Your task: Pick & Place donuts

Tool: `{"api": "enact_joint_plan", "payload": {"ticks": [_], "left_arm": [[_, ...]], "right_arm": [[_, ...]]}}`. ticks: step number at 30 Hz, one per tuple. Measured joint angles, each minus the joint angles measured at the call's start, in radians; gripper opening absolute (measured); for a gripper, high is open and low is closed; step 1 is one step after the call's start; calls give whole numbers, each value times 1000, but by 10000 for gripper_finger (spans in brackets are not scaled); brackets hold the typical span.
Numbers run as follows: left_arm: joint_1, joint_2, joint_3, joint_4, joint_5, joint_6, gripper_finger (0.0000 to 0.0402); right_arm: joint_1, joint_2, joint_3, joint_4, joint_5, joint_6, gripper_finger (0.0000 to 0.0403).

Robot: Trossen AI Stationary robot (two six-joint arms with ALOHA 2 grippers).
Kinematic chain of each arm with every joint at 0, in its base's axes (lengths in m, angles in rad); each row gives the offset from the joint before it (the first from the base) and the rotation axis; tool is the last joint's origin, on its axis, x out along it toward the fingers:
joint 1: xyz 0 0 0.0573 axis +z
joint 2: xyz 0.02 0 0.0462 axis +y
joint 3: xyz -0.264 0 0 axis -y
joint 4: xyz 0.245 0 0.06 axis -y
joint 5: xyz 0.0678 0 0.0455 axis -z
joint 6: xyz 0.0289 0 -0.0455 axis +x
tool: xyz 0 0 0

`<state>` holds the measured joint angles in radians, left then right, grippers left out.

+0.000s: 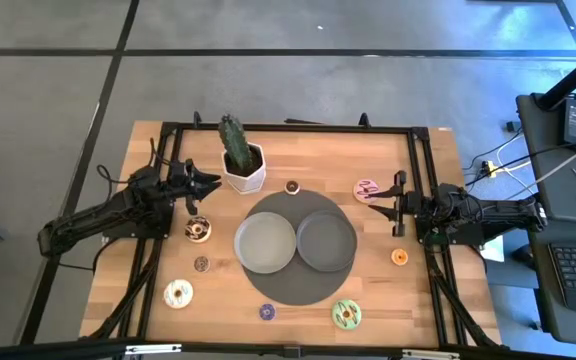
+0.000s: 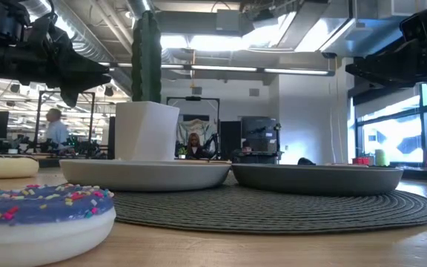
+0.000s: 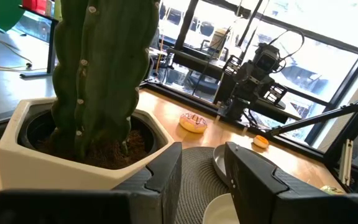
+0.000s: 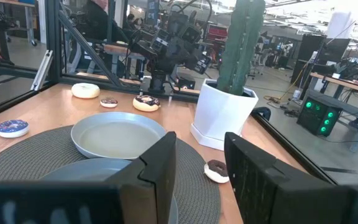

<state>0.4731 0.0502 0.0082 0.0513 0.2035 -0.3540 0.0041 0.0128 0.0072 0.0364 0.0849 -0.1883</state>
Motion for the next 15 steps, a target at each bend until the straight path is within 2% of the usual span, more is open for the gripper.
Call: {"api": "enact_joint_plan", "payload": {"ticks": [8, 15], "left_arm": [[0, 0, 0, 0, 0, 0, 116], [0, 0, 0, 0, 0, 0, 116]], "right_arm": [[0, 0, 0, 0, 0, -15, 138], [-1, 0, 0, 11, 72, -352, 138]]}}
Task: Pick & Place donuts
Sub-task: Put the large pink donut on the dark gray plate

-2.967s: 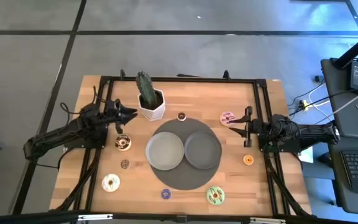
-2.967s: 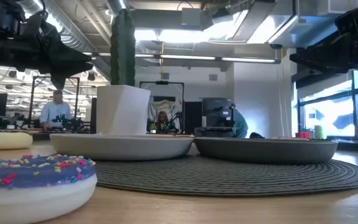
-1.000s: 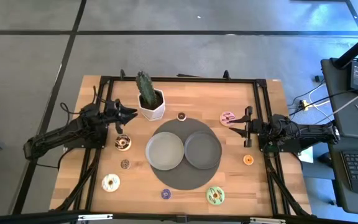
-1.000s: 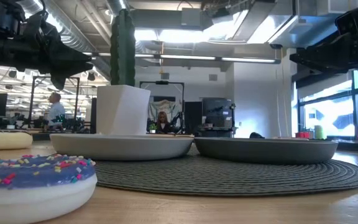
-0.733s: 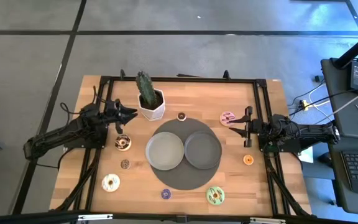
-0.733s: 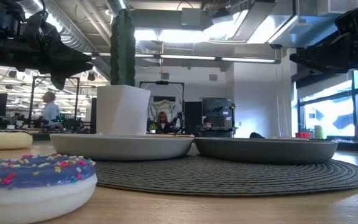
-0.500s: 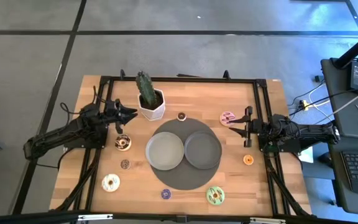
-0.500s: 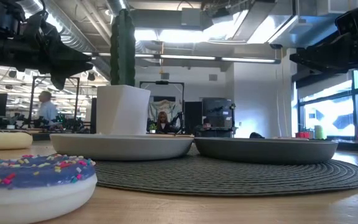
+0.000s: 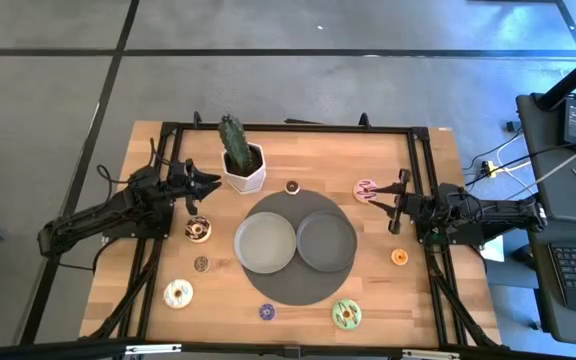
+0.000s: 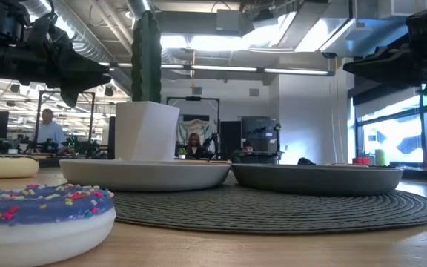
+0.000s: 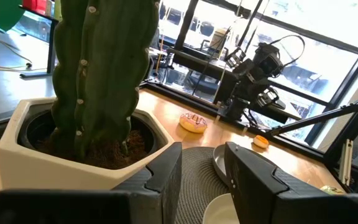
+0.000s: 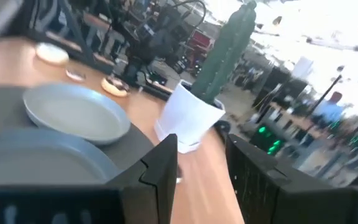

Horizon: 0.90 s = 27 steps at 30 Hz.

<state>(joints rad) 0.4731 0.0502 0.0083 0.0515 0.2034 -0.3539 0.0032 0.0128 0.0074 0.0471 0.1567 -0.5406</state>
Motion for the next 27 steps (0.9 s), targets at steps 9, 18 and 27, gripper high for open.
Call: {"api": "enact_joint_plan", "payload": {"ticks": [9, 18, 27], "left_arm": [[0, 0, 0, 0, 0, 0, 116], [0, 0, 0, 0, -4, 22, 116], [0, 0, 0, 1, -4, 165, 116]], "right_arm": [[0, 0, 0, -2, -23, 143, 138], [0, 0, 0, -11, -72, 536, 138], [0, 0, 0, 11, 80, 687, 192]]}}
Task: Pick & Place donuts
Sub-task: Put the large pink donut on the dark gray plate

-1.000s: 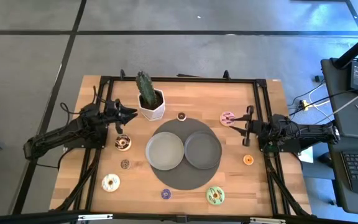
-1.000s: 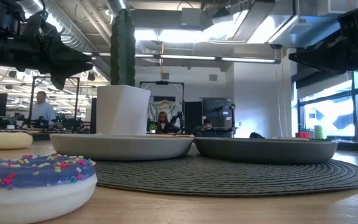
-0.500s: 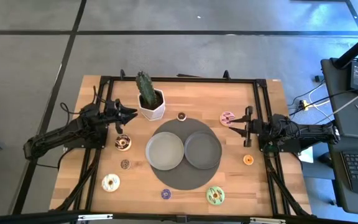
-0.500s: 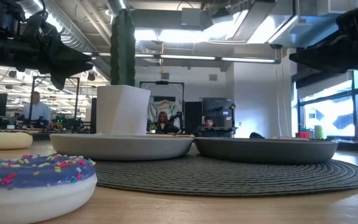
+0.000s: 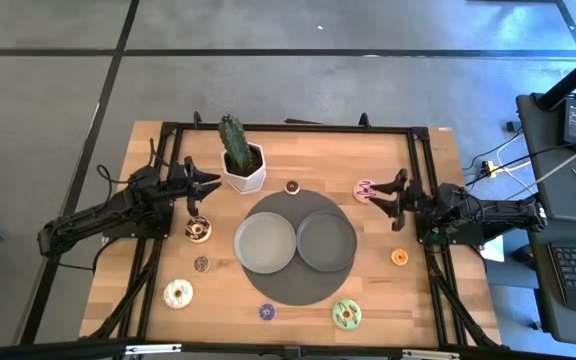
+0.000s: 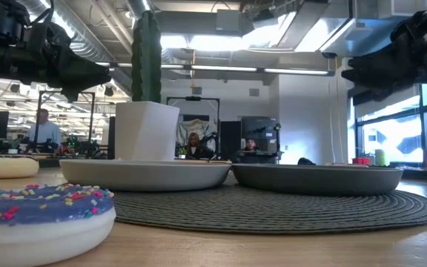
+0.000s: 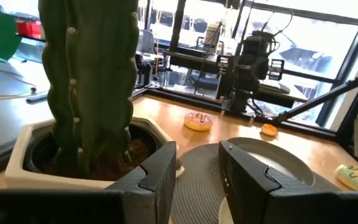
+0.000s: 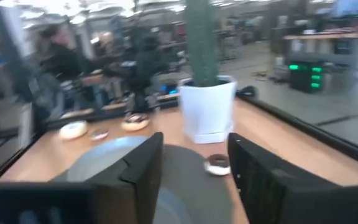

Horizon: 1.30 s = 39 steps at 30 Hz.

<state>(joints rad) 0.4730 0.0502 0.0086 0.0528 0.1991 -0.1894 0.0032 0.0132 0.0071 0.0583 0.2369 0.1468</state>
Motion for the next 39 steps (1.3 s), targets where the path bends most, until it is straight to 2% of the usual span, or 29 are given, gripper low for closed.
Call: {"api": "enact_joint_plan", "payload": {"ticks": [4, 8, 12, 15, 18, 23, 28, 32, 39], "left_arm": [[0, 0, 0, 0, 1, -6, 116], [0, 0, 0, 0, 1, -6, 116], [0, 0, 0, 3, 1, -6, 116], [0, 0, 0, 3, 2, -6, 116], [0, 0, 0, 3, 2, -6, 116], [0, 0, 0, 3, 2, -8, 116], [0, 0, 0, 3, 2, -9, 116], [0, 0, 0, 3, 3, -9, 116], [0, 0, 0, 3, 4, -10, 116]], "right_arm": [[0, 0, 0, 12, 114, 10, 242], [0, 7, 0, 13, 113, -20, 269], [-2, 26, 13, 10, 260, 7, 271], [-1, 75, 60, -37, 304, 80, 261], [-1, 156, 134, -155, 319, 189, 246], [-30, 346, 274, -385, 320, 302, 220], [-126, 567, 387, -582, 312, 438, 204], [-235, 729, 434, -638, 215, 530, 201], [-387, 968, 442, -614, 91, 477, 200]]}}
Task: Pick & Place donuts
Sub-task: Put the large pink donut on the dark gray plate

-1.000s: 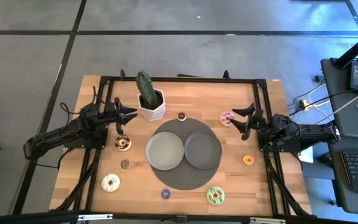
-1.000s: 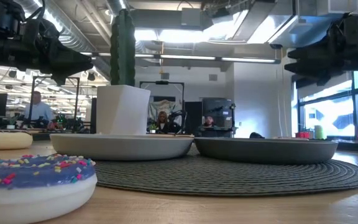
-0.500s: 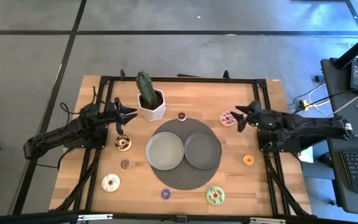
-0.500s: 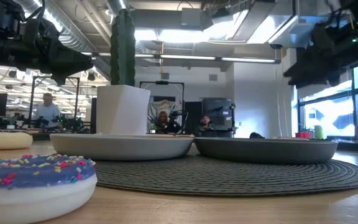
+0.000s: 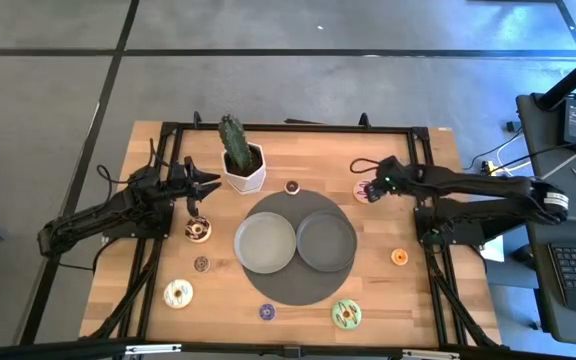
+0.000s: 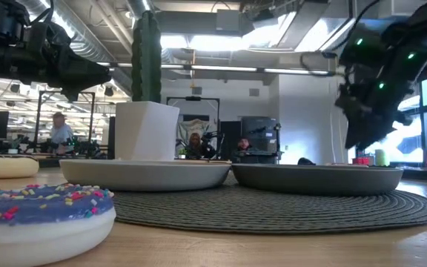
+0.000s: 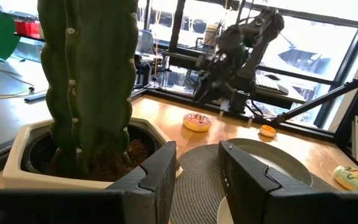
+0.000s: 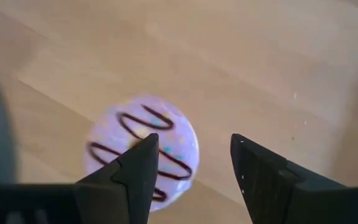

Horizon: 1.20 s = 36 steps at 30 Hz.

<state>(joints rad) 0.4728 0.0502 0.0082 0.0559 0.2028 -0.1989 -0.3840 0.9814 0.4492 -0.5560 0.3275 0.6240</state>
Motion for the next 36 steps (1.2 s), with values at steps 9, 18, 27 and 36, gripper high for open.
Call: {"api": "enact_joint_plan", "payload": {"ticks": [9, 18, 27, 36], "left_arm": [[0, 0, 0, 0, 0, 0, 116], [0, 0, 0, 0, 0, 1, 116], [0, 0, 0, 0, 0, 2, 116], [0, 0, 0, 0, 0, 3, 116]], "right_arm": [[-64, 159, 0, 94, -109, -55, 200], [-66, 218, 1, 107, -119, -77, 181], [-66, 218, 14, 102, -119, -165, 76], [55, 214, 201, 63, -222, -316, 23]]}}
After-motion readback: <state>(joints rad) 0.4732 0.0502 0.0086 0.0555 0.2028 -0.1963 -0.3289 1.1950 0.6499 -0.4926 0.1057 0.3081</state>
